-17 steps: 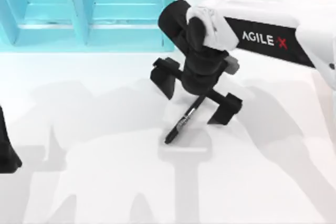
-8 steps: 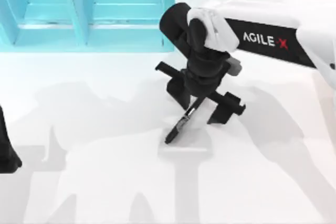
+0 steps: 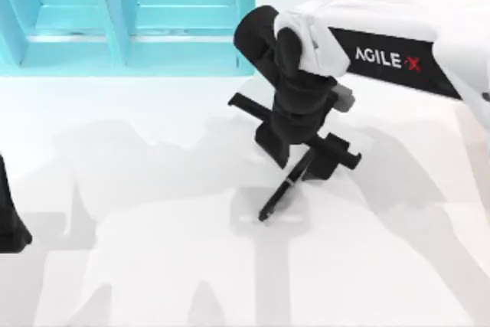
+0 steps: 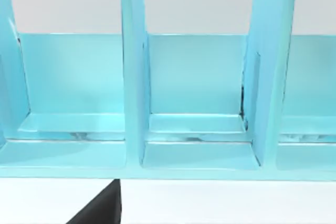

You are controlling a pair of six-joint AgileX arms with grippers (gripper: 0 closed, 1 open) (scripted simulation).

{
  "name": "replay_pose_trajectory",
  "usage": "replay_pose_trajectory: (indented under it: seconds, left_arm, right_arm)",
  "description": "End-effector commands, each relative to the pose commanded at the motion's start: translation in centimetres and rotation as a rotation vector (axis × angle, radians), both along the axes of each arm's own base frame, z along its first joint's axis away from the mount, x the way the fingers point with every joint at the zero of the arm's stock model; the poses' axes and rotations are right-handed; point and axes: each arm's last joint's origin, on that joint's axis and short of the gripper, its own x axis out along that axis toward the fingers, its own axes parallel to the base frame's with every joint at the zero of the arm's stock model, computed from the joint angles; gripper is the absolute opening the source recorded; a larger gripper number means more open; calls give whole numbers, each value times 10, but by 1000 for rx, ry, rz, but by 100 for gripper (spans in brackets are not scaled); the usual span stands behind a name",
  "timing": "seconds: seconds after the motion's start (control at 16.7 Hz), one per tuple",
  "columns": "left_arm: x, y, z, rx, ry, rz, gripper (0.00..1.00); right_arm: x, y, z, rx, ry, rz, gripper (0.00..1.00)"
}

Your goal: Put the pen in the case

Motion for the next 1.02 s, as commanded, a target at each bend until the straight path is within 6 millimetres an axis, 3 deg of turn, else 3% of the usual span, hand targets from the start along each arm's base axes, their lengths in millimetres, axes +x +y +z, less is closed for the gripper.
replay_pose_trajectory:
  seconds: [0.06, 0.12, 0.36, 0.78, 1.02]
  left_arm:
    - [0, 0, 0, 0, 0, 0, 100]
    - [0, 0, 0, 0, 0, 0, 100]
    - [0, 0, 0, 0, 0, 0, 100]
    - [0, 0, 0, 0, 0, 0, 100]
    - [0, 0, 0, 0, 0, 0, 100]
  right_arm:
    - [0, 0, 0, 0, 0, 0, 0]
    - [-5, -9, 30, -28, -8, 25, 0]
    - [-2, -9, 46, -31, -5, 16, 0]
    - [-4, -8, 120, -32, -2, 23, 0]
    - [-5, -9, 130, -28, -8, 25, 0]
